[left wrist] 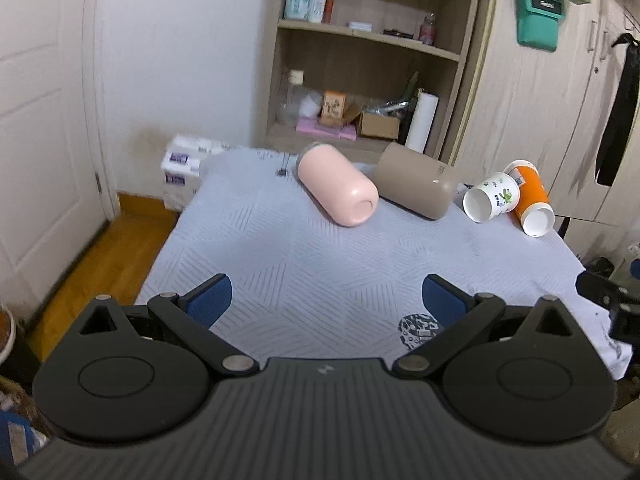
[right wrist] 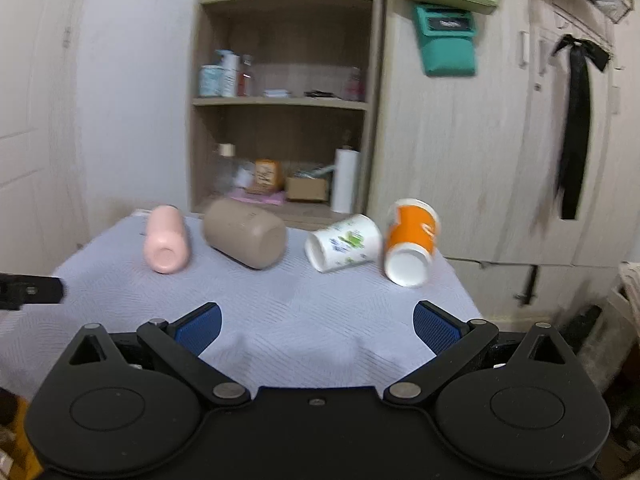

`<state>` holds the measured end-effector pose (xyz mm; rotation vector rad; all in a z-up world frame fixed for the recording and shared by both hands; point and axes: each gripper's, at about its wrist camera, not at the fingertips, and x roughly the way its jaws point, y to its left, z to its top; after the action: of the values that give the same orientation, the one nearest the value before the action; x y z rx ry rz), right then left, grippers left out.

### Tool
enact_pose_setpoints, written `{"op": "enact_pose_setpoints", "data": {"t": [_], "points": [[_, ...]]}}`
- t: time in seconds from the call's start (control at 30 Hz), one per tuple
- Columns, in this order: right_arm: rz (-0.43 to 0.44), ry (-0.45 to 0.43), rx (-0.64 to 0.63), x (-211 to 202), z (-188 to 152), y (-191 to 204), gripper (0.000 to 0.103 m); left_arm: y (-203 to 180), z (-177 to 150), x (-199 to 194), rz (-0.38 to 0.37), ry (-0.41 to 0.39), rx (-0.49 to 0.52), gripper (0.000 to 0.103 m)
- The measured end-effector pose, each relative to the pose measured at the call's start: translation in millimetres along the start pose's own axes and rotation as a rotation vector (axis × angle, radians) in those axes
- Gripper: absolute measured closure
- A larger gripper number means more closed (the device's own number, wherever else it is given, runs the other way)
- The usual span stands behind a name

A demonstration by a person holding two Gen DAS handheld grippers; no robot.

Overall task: Flip cup upright
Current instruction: 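Move the right tool toward the lying pink cup and close around it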

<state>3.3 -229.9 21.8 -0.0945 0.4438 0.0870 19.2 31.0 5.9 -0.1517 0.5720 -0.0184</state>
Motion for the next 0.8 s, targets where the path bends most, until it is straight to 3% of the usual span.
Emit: {"op": "enact_pose_setpoints", "data": {"t": [0.17, 0.33, 0.47, 0.53, 0.7, 0.8], "points": [[0.14, -0.012, -0.02, -4, 1, -13, 0.0, -5, 7, 4, 0.023, 0.036, 0.005, 0.0], [0.386, -0.019, 0.128, 18, 1, -36, 0.0, -4, 18, 19, -0.017, 0.125, -0.061, 0.0], [0.48, 0.045, 0.189, 45, 6, -34, 0.0, -1, 27, 31, -0.05, 0.133, -0.099, 0.0], [0.495, 0.075, 0.152, 56, 13, -27, 0.0, 2, 32, 38, -0.071, 0.147, -0.13, 0.0], [0.532, 0.135, 0.021, 72, 34, -3, 0.0, 21, 41, 60, -0.204, 0.184, -0.279, 0.0], [0.594, 0.167, -0.057, 77, 44, 10, 0.0, 25, 44, 70, -0.186, 0.176, -0.294, 0.0]]}}
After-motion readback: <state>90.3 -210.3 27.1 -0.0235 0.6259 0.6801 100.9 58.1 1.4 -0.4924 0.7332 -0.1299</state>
